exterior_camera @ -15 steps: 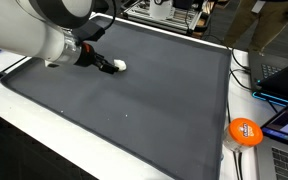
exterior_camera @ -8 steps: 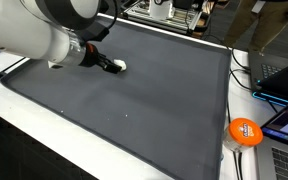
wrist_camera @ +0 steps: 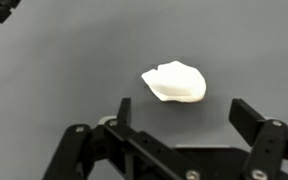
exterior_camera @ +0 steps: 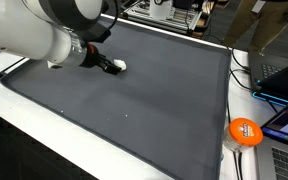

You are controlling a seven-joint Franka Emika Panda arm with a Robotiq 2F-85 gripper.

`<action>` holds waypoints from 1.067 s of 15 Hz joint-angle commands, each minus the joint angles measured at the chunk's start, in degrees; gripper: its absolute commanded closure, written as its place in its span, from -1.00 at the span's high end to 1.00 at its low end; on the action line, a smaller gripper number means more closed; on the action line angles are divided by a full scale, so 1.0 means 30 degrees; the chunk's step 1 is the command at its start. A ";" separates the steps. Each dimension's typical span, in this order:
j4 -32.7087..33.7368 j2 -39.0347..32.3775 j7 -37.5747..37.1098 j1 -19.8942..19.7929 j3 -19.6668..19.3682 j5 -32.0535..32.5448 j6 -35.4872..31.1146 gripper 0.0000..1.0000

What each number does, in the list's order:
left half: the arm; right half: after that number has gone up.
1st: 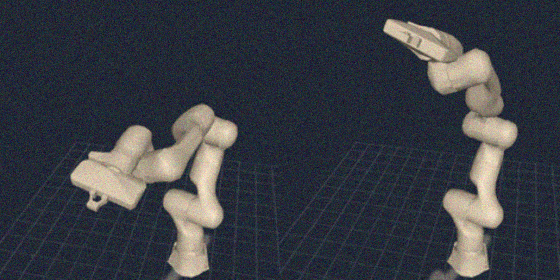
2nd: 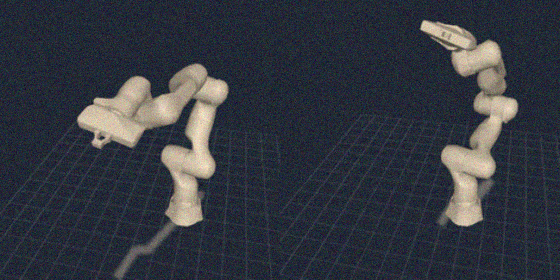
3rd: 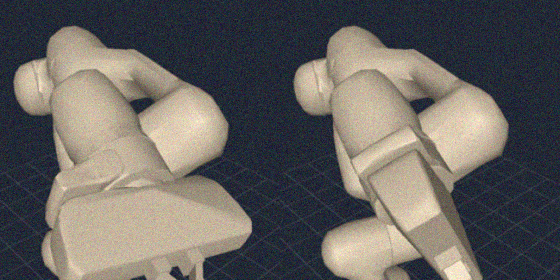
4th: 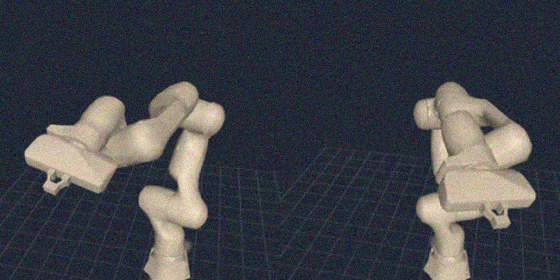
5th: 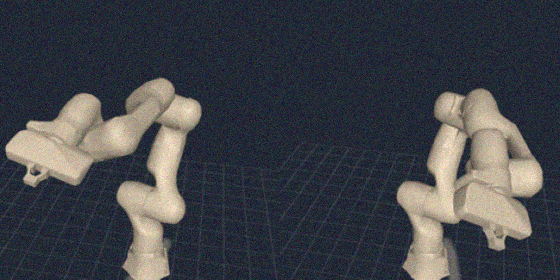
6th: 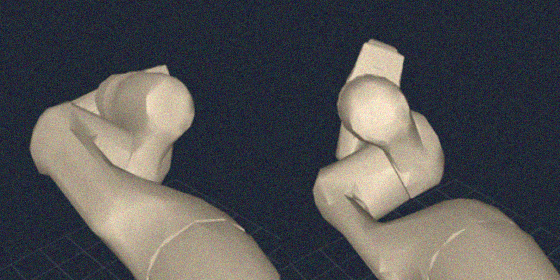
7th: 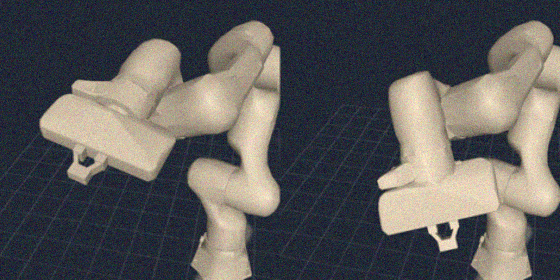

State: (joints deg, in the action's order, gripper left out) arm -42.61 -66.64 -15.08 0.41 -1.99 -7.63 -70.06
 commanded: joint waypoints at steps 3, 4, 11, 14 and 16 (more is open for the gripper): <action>-0.3535 0.3687 -0.1864 -0.0006 0.0150 -0.1094 -0.1077 1.00; -0.4504 0.4476 -0.2013 0.0027 0.0194 -0.1317 -0.1319 1.00; -1.0033 0.8337 -0.0616 0.0610 0.0084 -0.1036 -0.3086 1.00; -0.8676 0.7486 -0.1188 0.0459 0.0226 -0.1358 -0.2823 1.00; -0.9495 0.7955 -0.1189 0.0524 0.0217 -0.1348 -0.3191 1.00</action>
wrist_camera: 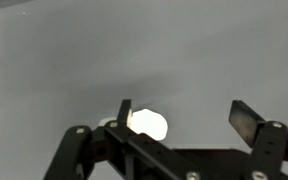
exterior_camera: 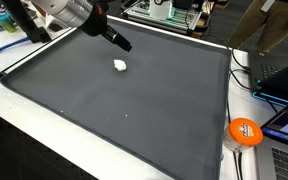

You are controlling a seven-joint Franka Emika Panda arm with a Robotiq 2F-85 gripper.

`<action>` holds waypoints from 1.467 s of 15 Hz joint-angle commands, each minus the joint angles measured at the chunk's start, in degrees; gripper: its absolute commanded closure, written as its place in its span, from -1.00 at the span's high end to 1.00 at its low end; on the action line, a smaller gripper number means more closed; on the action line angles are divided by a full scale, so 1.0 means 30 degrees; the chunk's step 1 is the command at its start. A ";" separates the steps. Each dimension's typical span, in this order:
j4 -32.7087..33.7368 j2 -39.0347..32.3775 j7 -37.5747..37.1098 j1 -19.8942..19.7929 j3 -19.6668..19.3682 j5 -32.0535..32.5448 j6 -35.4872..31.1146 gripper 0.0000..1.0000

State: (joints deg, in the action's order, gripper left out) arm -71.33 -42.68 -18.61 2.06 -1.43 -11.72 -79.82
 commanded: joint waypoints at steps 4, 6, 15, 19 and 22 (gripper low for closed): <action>-0.0258 0.0357 0.0764 0.0128 -0.0126 0.1001 -0.0659 1.00; -0.0812 0.0872 0.1282 0.0176 -0.0168 0.1682 -0.1333 1.00; -0.8222 0.6441 0.1879 0.0783 0.0179 0.2449 -0.7137 1.00; -0.5576 0.4870 0.1824 0.0612 0.0284 0.2171 -0.5719 1.00; -0.6860 0.5749 0.1735 0.0692 0.0225 0.2279 -0.7107 1.00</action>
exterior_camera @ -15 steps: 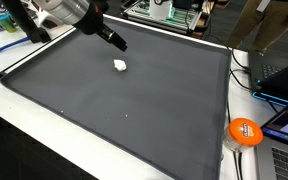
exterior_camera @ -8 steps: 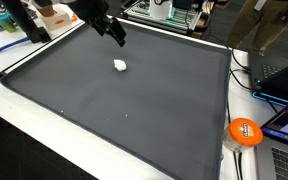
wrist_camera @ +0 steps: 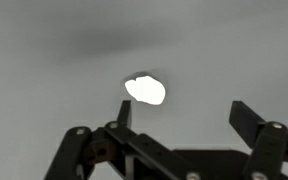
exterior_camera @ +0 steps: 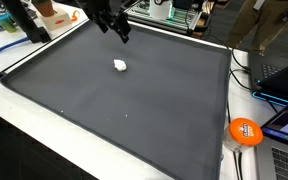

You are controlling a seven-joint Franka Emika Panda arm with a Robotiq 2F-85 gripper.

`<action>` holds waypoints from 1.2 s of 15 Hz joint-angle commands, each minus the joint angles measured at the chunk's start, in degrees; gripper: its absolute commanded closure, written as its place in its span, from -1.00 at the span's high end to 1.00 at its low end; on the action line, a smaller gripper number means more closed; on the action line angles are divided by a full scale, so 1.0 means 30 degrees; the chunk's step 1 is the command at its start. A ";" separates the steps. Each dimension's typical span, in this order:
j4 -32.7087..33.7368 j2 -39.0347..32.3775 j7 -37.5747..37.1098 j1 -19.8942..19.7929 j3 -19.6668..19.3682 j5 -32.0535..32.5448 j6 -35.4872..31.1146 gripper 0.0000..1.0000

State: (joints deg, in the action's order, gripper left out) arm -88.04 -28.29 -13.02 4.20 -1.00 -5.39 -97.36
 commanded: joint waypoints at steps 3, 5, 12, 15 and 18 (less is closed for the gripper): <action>-0.3978 0.2800 -0.0099 0.0058 0.0017 0.0430 -0.3399 1.00; -0.5836 0.4108 -0.0211 0.0043 -0.0002 0.0476 -0.4655 1.00; -0.8060 0.6010 -0.0114 -0.0201 0.0219 0.0714 -0.6697 1.00; -0.9193 0.7107 -0.0107 -0.0242 0.0248 0.0727 -0.7178 1.00; -1.0199 0.7620 -0.0548 -0.0159 0.0257 0.1115 -0.8268 1.00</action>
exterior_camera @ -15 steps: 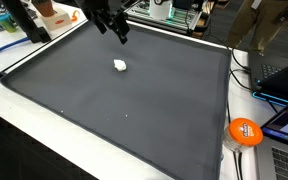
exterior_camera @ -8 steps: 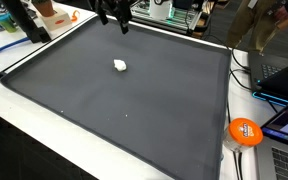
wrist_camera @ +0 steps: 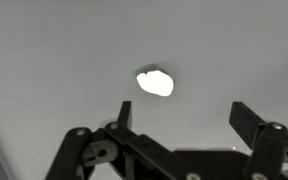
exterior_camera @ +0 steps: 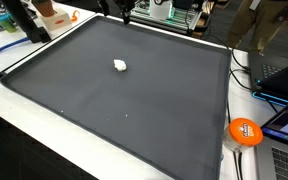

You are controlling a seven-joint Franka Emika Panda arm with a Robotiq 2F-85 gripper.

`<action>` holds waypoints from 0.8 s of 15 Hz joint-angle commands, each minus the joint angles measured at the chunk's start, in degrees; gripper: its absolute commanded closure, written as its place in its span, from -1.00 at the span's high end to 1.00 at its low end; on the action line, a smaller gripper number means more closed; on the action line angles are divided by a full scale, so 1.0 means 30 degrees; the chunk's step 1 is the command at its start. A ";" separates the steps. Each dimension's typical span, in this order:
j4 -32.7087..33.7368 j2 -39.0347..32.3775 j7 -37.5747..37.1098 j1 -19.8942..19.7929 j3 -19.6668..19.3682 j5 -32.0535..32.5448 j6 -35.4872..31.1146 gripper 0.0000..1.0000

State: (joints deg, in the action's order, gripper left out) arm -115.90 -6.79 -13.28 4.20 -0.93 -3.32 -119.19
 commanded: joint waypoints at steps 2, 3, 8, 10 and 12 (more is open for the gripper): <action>-0.2330 0.1329 -0.0300 -0.0127 0.0290 0.0458 -0.2552 1.00; -0.3189 0.1860 -0.0292 -0.0088 0.0329 0.0631 -0.3434 1.00; -0.6096 0.3184 -0.1854 -0.0121 0.0598 0.2171 -0.6812 1.00; -0.7064 0.3635 -0.2951 -0.0214 0.0736 0.3310 -0.8387 1.00; -0.6037 0.2822 -0.2346 -0.0286 0.0788 0.2580 -0.7925 1.00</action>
State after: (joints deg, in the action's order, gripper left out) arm -134.11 1.68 -20.50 4.16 0.65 4.55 -143.15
